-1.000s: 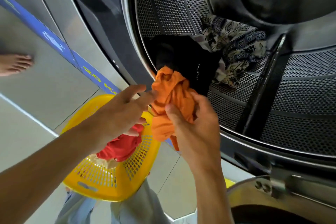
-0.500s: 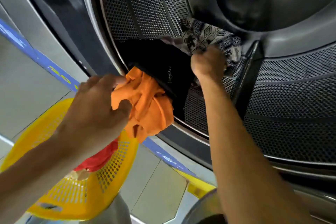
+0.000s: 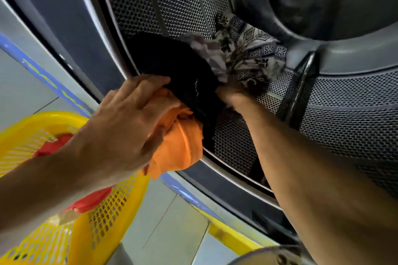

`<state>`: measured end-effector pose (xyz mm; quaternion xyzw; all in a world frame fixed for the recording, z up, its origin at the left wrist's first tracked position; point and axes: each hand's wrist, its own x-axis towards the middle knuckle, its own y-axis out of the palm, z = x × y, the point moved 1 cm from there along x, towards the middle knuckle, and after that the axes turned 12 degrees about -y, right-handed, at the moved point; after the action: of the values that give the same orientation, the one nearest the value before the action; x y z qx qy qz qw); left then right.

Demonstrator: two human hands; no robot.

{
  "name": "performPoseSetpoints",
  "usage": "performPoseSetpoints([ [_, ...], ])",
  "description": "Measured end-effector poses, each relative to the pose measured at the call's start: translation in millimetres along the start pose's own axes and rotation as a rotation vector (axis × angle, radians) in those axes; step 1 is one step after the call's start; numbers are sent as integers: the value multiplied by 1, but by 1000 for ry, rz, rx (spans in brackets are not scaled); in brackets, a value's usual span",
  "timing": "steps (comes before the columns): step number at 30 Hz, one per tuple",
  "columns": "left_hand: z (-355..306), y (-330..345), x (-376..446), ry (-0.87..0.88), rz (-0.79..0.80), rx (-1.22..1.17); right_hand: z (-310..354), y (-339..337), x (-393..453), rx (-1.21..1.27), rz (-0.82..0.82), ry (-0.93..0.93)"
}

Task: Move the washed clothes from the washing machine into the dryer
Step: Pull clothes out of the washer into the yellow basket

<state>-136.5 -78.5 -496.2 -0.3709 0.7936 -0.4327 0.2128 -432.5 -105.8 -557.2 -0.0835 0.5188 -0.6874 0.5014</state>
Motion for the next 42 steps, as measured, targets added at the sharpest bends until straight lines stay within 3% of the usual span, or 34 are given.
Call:
performPoseSetpoints([
  [5, 0, 4, -3, -13, -3, 141, 23, -29, -29, 518, -382, 109],
  [7, -3, 4, 1, -22, 6, 164, 36, -46, -44, 578, -494, 97],
  [13, -8, 0, 3, -14, 67, 169, 84, -92, -121, 548, -668, -30],
  [17, -12, -3, 8, -32, 119, 66, 114, -90, -202, 1109, -715, -148],
  [19, -20, -9, 13, -120, 143, -202, 124, -75, -241, 1243, -637, -188],
  [22, -32, -41, 19, -546, 161, -944, 135, -40, -281, 1269, -378, -190],
  [23, -34, -52, 16, -646, 247, -1162, 138, -28, -294, 1267, -269, -178],
  [25, -38, -70, 3, -618, 417, -1479, 142, -9, -314, 1247, -71, -186],
  [26, -36, -76, -6, -558, 406, -1506, 143, -4, -321, 1201, 19, -214],
  [28, -32, -87, -26, -503, 289, -1406, 132, 5, -322, 991, 72, -233],
  [30, -21, -89, -47, -543, 247, -1255, 119, 11, -306, 868, -78, -189],
  [33, 1, -86, -84, -585, 309, -1046, 112, 18, -280, 909, -278, -184],
  [36, 21, -82, -116, -590, 387, -856, 121, 36, -248, 760, -296, -254],
  [39, 50, -72, -135, -721, 330, -657, 137, 62, -226, 463, -435, -288],
  [42, 77, -67, -142, -853, 218, -600, 156, 80, -239, 477, -565, -293],
])
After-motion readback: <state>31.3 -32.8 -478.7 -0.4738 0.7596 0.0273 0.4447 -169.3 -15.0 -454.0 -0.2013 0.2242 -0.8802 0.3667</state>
